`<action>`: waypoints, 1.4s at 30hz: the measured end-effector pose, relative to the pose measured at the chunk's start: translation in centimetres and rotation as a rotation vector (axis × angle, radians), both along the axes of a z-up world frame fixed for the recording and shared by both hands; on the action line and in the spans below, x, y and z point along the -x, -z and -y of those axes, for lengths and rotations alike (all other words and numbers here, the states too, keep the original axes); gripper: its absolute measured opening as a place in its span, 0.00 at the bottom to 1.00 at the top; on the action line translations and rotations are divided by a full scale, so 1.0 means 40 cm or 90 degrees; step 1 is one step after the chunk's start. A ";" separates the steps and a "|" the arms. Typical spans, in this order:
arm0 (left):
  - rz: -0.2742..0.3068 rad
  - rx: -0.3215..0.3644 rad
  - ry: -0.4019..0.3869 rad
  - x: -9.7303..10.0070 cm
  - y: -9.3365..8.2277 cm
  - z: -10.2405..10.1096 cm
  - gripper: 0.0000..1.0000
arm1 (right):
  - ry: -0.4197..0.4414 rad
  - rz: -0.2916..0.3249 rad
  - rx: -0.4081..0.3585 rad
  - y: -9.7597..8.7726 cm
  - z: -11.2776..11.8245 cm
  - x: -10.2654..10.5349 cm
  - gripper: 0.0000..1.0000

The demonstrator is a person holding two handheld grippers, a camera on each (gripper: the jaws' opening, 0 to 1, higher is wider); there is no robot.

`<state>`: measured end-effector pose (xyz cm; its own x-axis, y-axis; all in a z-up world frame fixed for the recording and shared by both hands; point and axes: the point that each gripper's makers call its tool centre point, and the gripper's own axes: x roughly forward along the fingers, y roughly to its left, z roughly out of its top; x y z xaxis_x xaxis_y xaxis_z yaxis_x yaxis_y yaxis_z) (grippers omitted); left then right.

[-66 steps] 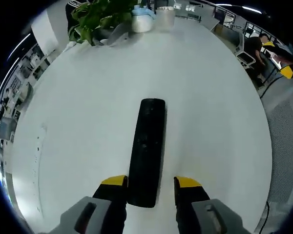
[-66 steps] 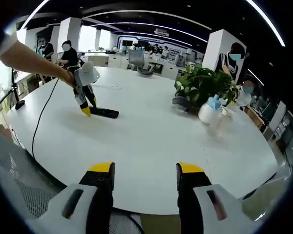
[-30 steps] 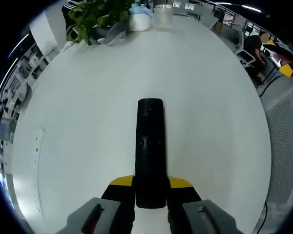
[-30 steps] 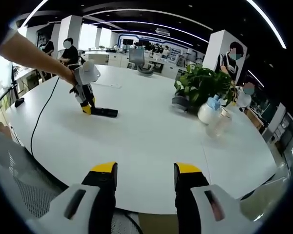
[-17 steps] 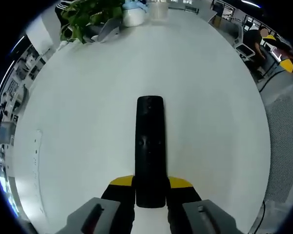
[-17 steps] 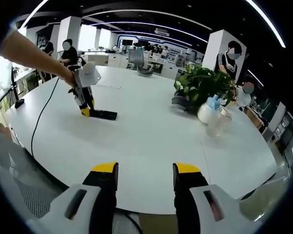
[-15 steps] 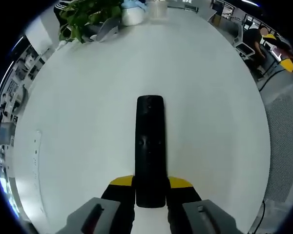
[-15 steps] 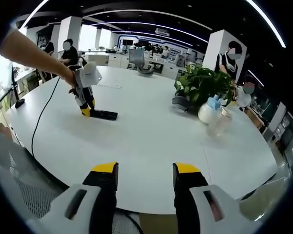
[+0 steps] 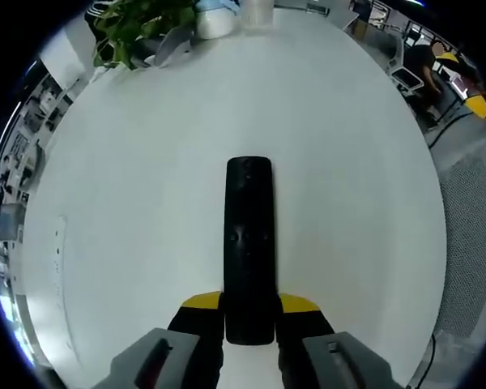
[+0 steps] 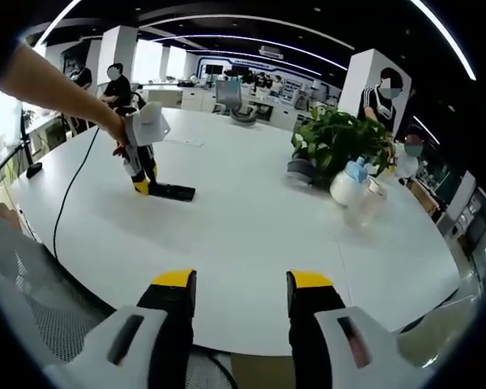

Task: Press the specified remote control buttons in sequence, fully releasing each button before pressing the next.

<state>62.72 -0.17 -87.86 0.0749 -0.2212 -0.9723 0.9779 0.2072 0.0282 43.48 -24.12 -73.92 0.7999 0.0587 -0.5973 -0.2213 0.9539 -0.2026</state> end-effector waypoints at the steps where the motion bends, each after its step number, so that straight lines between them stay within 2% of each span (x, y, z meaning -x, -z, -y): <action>1: 0.000 -0.002 0.001 0.001 0.000 0.000 0.23 | 0.002 0.003 -0.001 -0.002 0.001 -0.001 0.48; 13: -0.001 -0.017 0.010 0.026 0.000 0.000 0.23 | 0.007 0.008 -0.001 -0.006 0.005 -0.001 0.48; 28: 0.001 -0.007 0.004 0.060 0.000 0.000 0.23 | -0.006 0.002 0.006 -0.001 -0.002 0.001 0.48; 42: 0.000 -0.027 0.016 0.088 -0.001 0.001 0.23 | -0.010 0.000 0.009 0.000 -0.004 0.002 0.48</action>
